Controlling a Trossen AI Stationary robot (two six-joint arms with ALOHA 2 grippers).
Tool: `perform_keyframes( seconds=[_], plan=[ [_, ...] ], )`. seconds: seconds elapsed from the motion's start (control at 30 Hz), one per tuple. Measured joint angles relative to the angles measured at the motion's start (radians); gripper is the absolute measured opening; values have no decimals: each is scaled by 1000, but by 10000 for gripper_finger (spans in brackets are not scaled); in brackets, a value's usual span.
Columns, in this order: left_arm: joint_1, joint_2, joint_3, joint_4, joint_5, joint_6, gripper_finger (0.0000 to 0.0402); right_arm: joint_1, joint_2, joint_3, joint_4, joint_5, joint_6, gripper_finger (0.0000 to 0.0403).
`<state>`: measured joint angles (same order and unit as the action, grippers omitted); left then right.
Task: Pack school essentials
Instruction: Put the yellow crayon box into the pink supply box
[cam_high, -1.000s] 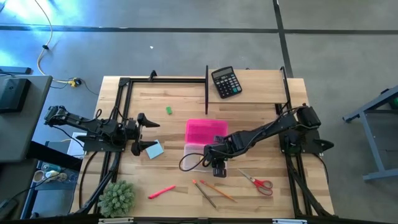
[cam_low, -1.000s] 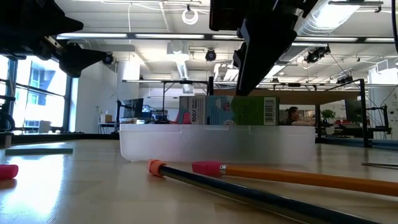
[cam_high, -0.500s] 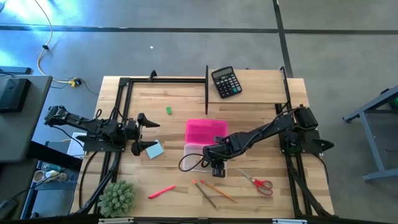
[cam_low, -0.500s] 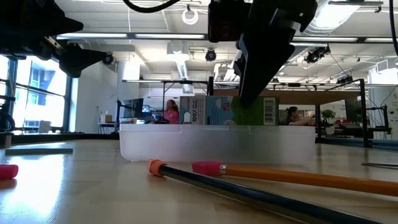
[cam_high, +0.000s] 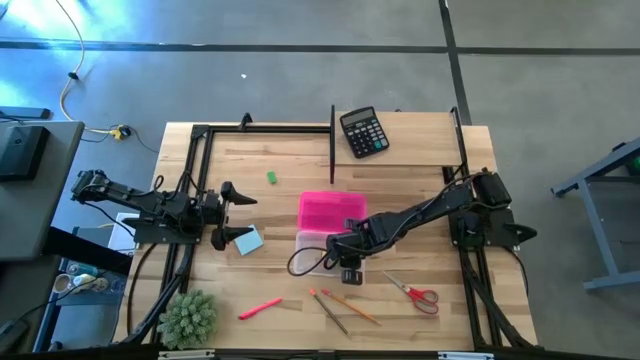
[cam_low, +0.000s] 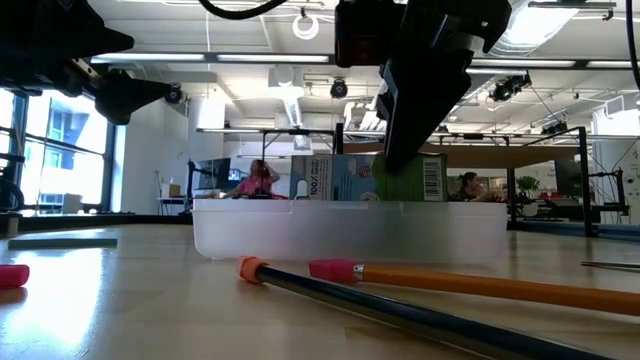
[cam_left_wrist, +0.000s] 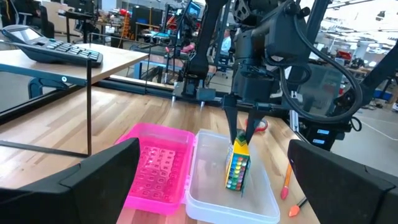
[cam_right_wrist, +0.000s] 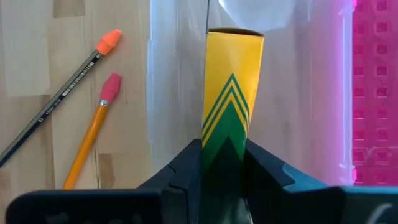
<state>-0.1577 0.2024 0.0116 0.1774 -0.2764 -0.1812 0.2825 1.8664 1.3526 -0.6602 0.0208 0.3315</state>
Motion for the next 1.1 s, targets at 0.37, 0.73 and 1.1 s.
perform_keyframes(
  seconds=[0.37, 0.73, 1.1],
  plan=[
    [0, 0, 0, 0, 0, -1, 400, 13, -1, 67, -80, 205, -88, 85],
    [0, 0, 0, 0, 0, 1, 400, 47, -1, 67, -85, 340, -227, 85],
    [0, 0, 0, 0, 0, -1, 400, 69, 53, 66, -84, 435, -220, 85]
  ],
)
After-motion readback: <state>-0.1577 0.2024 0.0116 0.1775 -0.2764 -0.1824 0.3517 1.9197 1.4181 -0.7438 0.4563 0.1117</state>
